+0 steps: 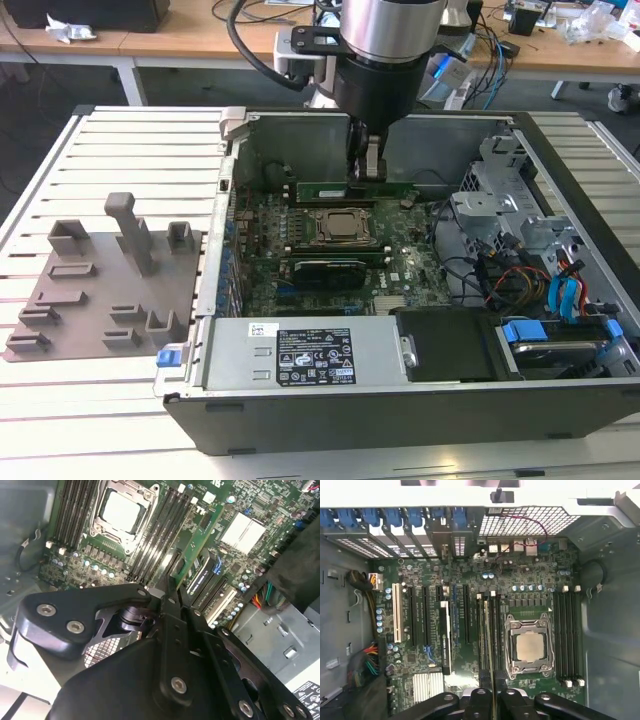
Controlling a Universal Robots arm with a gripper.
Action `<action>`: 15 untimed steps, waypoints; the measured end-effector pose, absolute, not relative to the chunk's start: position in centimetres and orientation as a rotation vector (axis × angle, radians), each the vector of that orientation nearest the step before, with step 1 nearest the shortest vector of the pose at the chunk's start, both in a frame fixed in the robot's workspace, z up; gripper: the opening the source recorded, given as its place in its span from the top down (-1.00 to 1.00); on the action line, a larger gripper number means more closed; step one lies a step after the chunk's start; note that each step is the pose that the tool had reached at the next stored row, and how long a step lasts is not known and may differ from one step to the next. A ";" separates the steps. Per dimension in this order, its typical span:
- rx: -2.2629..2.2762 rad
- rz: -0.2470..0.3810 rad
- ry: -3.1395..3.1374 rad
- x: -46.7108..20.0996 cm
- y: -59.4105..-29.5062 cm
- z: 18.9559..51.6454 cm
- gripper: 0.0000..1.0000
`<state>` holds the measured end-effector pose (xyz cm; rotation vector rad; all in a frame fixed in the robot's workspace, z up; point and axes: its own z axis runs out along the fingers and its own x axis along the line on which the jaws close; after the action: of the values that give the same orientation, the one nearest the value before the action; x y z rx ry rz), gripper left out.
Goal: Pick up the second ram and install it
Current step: 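Pick up the second ram and move it above second insertion slot, then insert the second ram into the second slot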
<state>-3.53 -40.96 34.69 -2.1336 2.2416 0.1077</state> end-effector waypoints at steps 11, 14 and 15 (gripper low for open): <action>-2.134 0.108 2.242 -3.4 -40.9 34.1 0.73; -2.134 0.108 2.242 -3.4 -40.9 33.1 0.73; -2.134 0.108 2.242 -3.4 -40.9 33.0 0.73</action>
<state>-3.36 -40.92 32.97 -2.1336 2.2416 0.1078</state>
